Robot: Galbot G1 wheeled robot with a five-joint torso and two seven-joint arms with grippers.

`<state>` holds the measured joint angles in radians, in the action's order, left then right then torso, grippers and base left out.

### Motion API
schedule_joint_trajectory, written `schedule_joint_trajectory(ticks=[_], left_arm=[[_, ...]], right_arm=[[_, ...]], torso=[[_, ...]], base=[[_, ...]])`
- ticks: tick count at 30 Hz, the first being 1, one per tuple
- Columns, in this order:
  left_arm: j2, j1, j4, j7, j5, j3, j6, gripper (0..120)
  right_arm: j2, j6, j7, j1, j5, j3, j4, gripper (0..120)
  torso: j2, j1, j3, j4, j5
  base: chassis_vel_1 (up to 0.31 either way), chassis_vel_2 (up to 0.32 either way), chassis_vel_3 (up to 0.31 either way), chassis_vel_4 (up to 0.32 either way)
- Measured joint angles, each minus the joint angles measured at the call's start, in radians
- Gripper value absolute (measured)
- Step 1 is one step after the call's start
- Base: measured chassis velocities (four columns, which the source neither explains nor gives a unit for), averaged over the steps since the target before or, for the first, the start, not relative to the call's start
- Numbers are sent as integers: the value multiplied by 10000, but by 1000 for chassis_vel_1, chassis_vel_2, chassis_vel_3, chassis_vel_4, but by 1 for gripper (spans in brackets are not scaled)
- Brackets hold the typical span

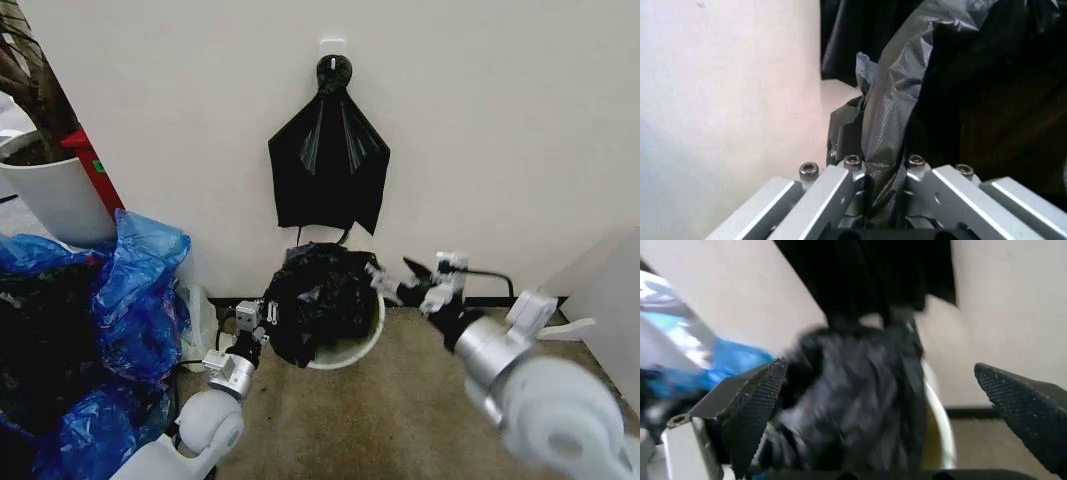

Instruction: Place the garbage bag over the trash bin.

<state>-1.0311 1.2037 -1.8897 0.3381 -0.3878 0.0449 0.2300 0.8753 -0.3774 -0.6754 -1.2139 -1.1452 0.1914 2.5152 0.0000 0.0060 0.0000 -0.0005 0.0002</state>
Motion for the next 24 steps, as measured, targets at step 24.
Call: schedule_joint_trajectory(ticks=[24], left_arm=[[58,47,-262,97,1318,-465,376,1]], right_arm=[[1696,-17,-1852,595,491,-2318,-1098,67]], torso=[[0,0,0,2,-3]], base=[[0,0,0,0]])
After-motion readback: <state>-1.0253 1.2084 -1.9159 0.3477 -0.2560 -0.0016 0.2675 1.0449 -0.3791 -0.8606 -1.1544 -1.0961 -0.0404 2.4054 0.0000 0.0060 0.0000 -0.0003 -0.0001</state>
